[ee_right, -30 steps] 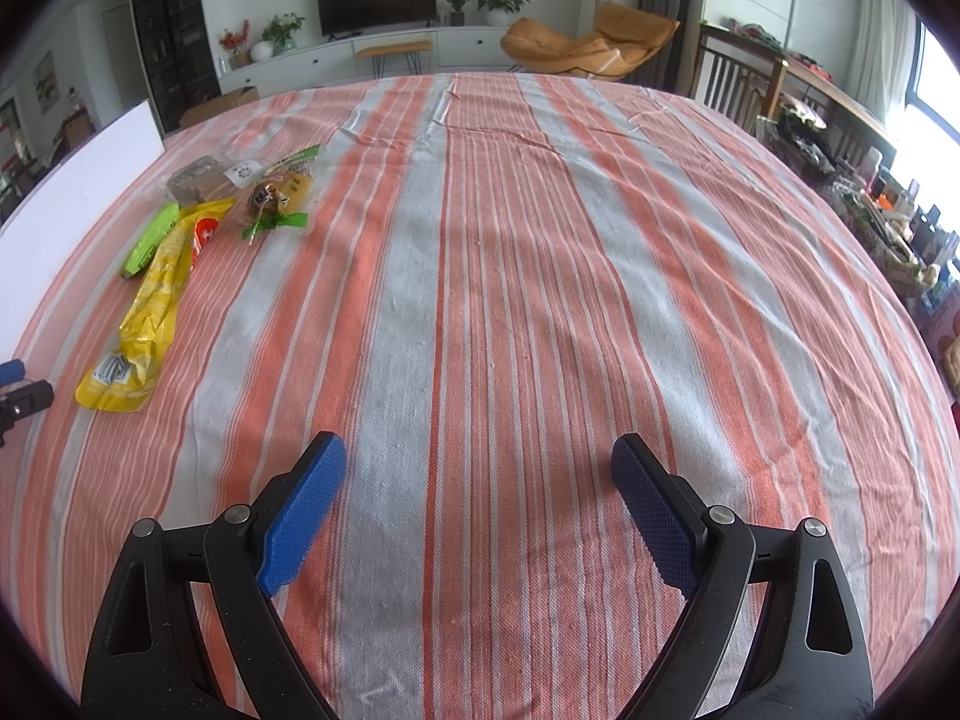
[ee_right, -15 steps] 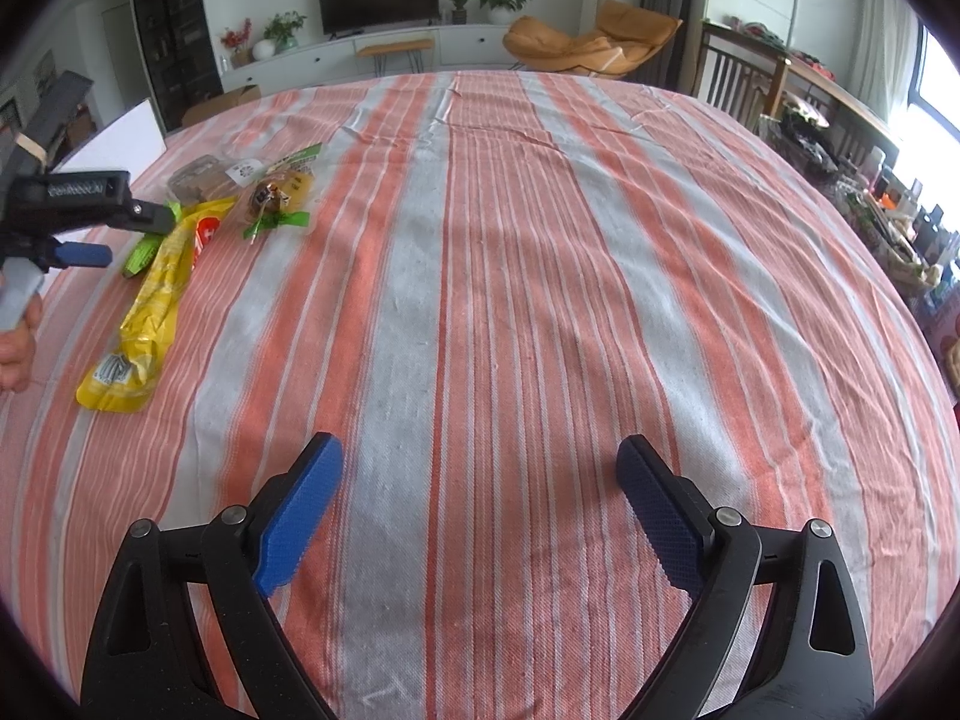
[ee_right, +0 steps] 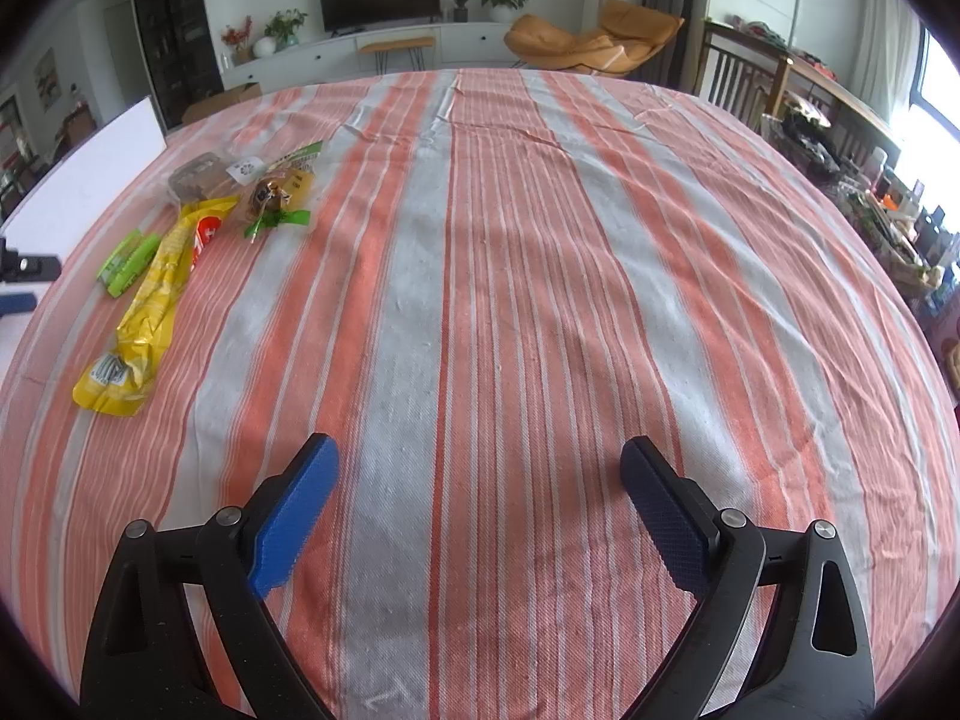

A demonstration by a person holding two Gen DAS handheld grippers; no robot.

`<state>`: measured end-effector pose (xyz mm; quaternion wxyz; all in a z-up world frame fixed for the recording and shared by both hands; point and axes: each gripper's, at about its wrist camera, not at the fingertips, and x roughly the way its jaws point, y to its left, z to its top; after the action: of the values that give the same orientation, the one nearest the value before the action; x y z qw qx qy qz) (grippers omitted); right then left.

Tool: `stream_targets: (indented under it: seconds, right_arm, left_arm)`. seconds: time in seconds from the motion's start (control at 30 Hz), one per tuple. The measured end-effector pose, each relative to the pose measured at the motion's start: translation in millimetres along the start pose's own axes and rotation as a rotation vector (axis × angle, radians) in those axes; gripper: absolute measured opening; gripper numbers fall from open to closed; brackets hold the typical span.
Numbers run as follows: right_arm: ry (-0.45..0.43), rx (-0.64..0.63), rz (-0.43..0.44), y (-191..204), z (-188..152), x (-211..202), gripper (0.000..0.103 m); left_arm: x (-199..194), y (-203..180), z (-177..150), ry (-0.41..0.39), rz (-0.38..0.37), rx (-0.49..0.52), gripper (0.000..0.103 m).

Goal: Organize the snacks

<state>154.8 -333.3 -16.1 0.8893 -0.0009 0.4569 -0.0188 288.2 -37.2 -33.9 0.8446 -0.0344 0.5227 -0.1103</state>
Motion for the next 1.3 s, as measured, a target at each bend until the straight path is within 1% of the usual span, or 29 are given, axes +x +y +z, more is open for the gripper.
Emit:
stream_targets:
  seconds: [0.03,0.07,0.1,0.13,0.17,0.2,0.23,0.27,0.3,0.33,0.4,0.47,0.57,0.6,0.67,0.73,0.77,0.8,0.87,0.97,1.07,1.13,1.3]
  right_arm:
    - [0.0,0.0,0.0,0,0,0,0.097]
    - [0.0,0.0,0.0,0,0,0,0.097]
    - [0.0,0.0,0.0,0,0,0,0.097]
    - [0.0,0.0,-0.001,0,0,0,0.097]
    - [0.0,0.0,-0.001,0,0,0,0.097]
    - [0.0,0.0,-0.001,0,0,0,0.097]
    - [0.0,0.0,-0.001,0,0,0,0.097]
    - [0.0,0.0,-0.001,0,0,0,0.097]
    - [0.0,0.0,-0.001,0,0,0,0.097]
    - [0.0,0.0,0.0,0,0,0,0.097]
    - [0.001,0.0,-0.001,0,0,0,0.097]
    - [0.0,0.0,-0.001,0,0,0,0.097]
    - [0.001,0.0,-0.001,0,0,0,0.097]
    - [0.0,0.001,-0.001,0,0,0,0.097]
    - [0.0,0.0,-0.001,0,0,0,0.097]
    - [0.0,0.0,-0.001,0,0,0,0.097]
    - [0.0,0.0,-0.001,0,0,-1,0.097]
    - [0.0,0.0,-0.001,0,0,-1,0.097]
    - [0.0,0.0,-0.001,0,0,-1,0.097]
    - [0.0,0.001,-0.001,0,0,-1,0.097]
    - [0.0,0.001,-0.001,0,0,-1,0.097]
    - [0.0,0.001,-0.001,0,0,-1,0.097]
    - [0.0,0.001,-0.001,0,0,-1,0.097]
  left_arm:
    - [6,-12,5,0.012,-0.01,0.064,0.1]
    - [14,-27,8,0.022,-0.004,0.136,0.1]
    - [21,-39,10,0.019,0.028,0.199,0.1]
    - [27,-47,10,0.017,0.056,0.231,0.1]
    - [35,-52,11,0.02,0.083,0.253,0.097]
    - [43,-53,13,0.031,0.097,0.258,0.087]
    - [50,-52,14,0.048,0.1,0.251,0.08]
    - [50,-49,15,0.031,0.068,0.225,0.072]
    - [48,-44,16,0.0,0.078,0.185,0.053]
    - [46,-39,18,-0.017,0.097,0.164,0.051]
    - [42,-27,16,-0.026,0.073,0.115,0.05]
    - [33,-14,4,-0.032,0.086,0.078,0.05]
    - [14,8,-24,-0.038,0.127,0.039,0.05]
    - [7,15,-35,-0.038,0.131,0.026,0.05]
    - [-6,25,-57,-0.046,0.113,0.011,0.052]
    - [-16,29,-75,-0.059,0.085,0.022,0.062]
    - [-17,28,-80,-0.06,0.075,0.028,0.079]
    - [-16,29,-85,-0.06,0.073,0.036,0.09]
    - [-13,27,-90,-0.084,0.092,0.059,0.091]
    - [-7,24,-92,-0.109,0.136,0.109,0.099]
    - [-5,27,-93,-0.14,0.134,0.1,0.103]
    - [-5,29,-92,-0.156,0.133,0.1,0.103]
    - [-4,30,-91,-0.157,0.131,0.096,0.103]
